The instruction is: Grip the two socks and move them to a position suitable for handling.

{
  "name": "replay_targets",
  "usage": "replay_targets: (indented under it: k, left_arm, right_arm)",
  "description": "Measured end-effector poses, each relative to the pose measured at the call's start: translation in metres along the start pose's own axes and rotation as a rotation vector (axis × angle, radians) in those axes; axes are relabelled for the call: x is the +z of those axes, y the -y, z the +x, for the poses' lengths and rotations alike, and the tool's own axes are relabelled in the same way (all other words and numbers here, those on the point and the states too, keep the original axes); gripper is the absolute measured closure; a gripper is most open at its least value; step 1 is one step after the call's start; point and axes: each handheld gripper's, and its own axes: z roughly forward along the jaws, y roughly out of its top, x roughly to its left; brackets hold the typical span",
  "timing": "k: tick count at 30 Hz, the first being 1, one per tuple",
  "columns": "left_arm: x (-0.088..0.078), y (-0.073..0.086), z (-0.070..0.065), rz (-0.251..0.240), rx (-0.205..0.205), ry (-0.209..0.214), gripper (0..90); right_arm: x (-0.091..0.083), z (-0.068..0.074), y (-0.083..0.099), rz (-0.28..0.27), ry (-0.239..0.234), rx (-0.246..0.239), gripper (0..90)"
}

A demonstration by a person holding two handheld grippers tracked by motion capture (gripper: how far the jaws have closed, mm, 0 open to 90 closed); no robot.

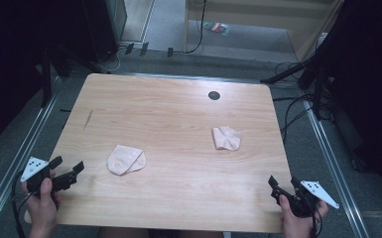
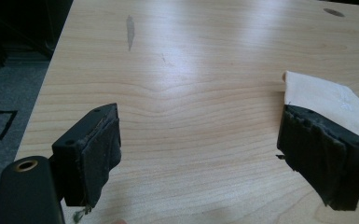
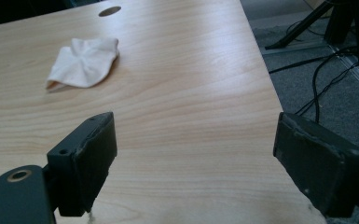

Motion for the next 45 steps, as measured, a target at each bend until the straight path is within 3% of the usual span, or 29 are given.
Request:
replay_targets:
  k: [5,10,11,12,13,14,16,17,18,19,20,21,22,23,24,25,27,28,36,45]
  left_arm:
    - [0.0,0.0,0.0,0.001,0.002,0.001,13.9]
    - [0.0,0.0,-0.001,-0.001,0.007,0.0,13.9]
    - [0.0,0.0,-0.001,-0.001,0.007,0.0,13.9]
    - [0.0,0.0,-0.001,0.002,0.012,-0.001,13.9]
    - [0.0,0.0,-0.001,0.002,0.012,-0.001,13.9]
    - [0.0,0.0,-0.001,0.002,0.01,-0.004,13.9]
    - [0.0,0.0,0.0,0.001,0.009,-0.002,13.9]
    - [0.0,0.0,0.0,0.0,0.007,-0.001,13.9]
    - [0.0,0.0,0.0,0.0,0.007,-0.001,13.9]
    - [-0.001,0.0,0.0,0.0,0.008,-0.001,13.9]
    - [-0.001,0.0,0.0,-0.001,0.008,-0.001,13.9]
    - [0.0,0.0,0.0,-0.002,0.008,0.0,13.9]
    - [-0.001,0.0,0.0,-0.001,0.008,0.0,13.9]
    - [0.0,0.0,-0.001,-0.004,0.008,-0.001,14.0]
    - [0.0,0.0,-0.001,-0.004,0.008,0.0,14.0]
    - [0.0,0.0,-0.001,-0.004,0.008,0.0,14.0]
    - [-0.001,0.0,0.0,-0.002,0.006,0.001,14.0]
    - [-0.001,0.0,0.0,-0.003,0.005,0.003,14.0]
    - [0.0,0.0,-0.001,-0.001,0.009,0.003,14.0]
    - [0.0,0.0,-0.001,0.006,0.012,0.002,14.0]
  right_arm:
    - [0.0,0.013,-0.005,-0.02,-0.003,-0.01,13.4]
    - [0.005,0.05,-0.017,-0.023,-0.04,-0.045,14.0]
    - [0.005,0.05,-0.017,-0.023,-0.04,-0.045,14.0]
    - [0.007,0.066,-0.021,-0.024,-0.066,-0.066,15.3]
    - [0.007,0.066,-0.021,-0.024,-0.066,-0.066,15.3]
    - [0.01,0.088,-0.025,-0.017,-0.107,-0.102,16.0]
    - [0.012,0.096,-0.027,-0.014,-0.116,-0.12,16.3]
    - [0.017,0.119,-0.028,-0.005,-0.14,-0.167,17.9]
    - [0.02,0.131,-0.028,-0.002,-0.164,-0.188,18.6]
    - [0.02,0.131,-0.028,-0.002,-0.164,-0.188,18.6]
    - [0.024,0.145,-0.027,0.004,-0.189,-0.201,19.6]
    - [0.032,0.17,-0.025,0.025,-0.232,-0.213,21.6]
    - [0.032,0.17,-0.025,0.025,-0.232,-0.213,21.6]
    - [0.041,0.194,-0.02,0.05,-0.282,-0.232,22.4]
    - [0.044,0.204,-0.019,0.061,-0.298,-0.24,22.9]
    - [0.044,0.204,-0.019,0.061,-0.298,-0.24,22.9]
    - [0.055,0.23,-0.013,0.085,-0.33,-0.265,23.7]
    - [0.063,0.252,-0.008,0.101,-0.371,-0.276,24.7]
    - [0.09,0.317,0.006,0.154,-0.472,-0.343,32.6]
    - [0.115,0.366,0.017,0.222,-0.536,-0.416,40.8]
